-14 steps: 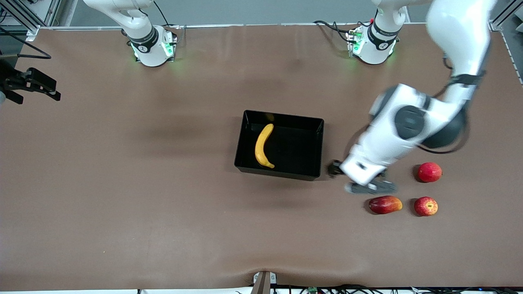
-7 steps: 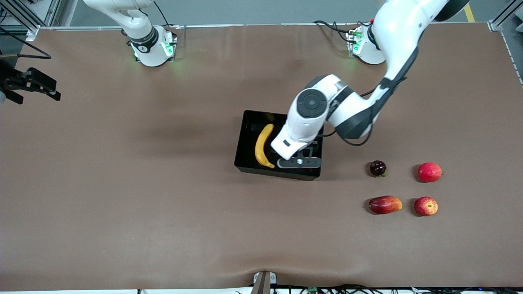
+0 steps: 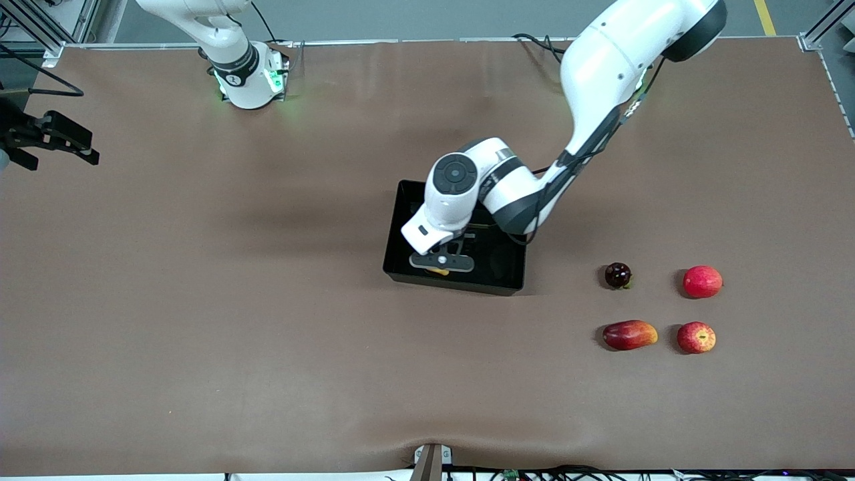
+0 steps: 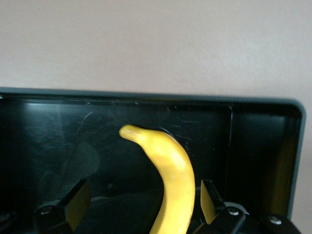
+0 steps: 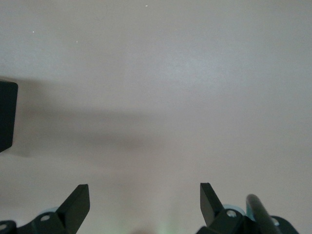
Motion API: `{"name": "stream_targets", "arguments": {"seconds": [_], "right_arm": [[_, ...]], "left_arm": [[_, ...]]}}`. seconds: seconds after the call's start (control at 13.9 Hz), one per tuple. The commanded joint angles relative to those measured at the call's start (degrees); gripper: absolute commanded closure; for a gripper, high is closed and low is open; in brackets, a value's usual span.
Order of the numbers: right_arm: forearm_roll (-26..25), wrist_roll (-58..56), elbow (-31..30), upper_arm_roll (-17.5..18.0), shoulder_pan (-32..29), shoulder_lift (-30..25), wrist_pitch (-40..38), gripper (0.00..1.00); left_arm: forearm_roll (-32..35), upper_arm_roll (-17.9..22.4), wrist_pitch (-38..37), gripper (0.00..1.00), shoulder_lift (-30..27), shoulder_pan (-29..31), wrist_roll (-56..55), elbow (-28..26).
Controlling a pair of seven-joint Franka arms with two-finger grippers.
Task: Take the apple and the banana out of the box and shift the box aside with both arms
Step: 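Lower the left gripper and grasp the yellow banana in the tray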
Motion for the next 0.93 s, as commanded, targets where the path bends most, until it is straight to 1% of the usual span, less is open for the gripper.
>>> {"name": "stream_targets", "arguments": {"seconds": [0.0,0.29,0.5,0.57,0.65,0.72,0.79,0.86], "right_arm": [[-0.26,-0.02,0.32,0.60,-0.87,-0.15,-0.54,0.00],[-0.26,-0.02,0.32,0.60,-0.96,-0.15,-0.45,0.00],[-0.08,-0.02,0.41,0.60,-0.96,-0.06,-0.45,0.00],[-0.08,-0.02,0.41,0.60,-0.96,0.03,-0.45,0.00],[-0.08,-0.02,0.50,0.60,-0.96,0.20,-0.37,0.00],[-0.08,-0.02,0.50,0.60,-0.96,0.21,-0.36,0.00],[-0.08,-0.19,0.58,0.60,-0.87,0.29,-0.36,0.00],[-0.08,-0.19,0.76,0.60,-0.61,0.29,-0.36,0.00]], "left_arm": [[1.36,1.47,1.92,0.00,2.80,-2.41,1.02,1.67],[1.36,5.33,5.18,0.00,4.83,-5.84,1.81,1.58],[1.54,5.43,5.18,0.00,5.62,-6.11,2.25,1.41],[1.54,5.43,5.18,0.02,5.80,-6.46,2.34,1.49],[1.54,5.43,5.18,0.21,5.88,-6.55,2.34,1.50],[1.54,5.43,5.18,0.41,5.89,-6.55,2.51,1.50],[1.54,5.43,5.18,0.56,5.89,-6.47,2.43,1.50],[1.54,5.43,5.18,0.74,5.89,-6.55,2.34,1.50]]}}
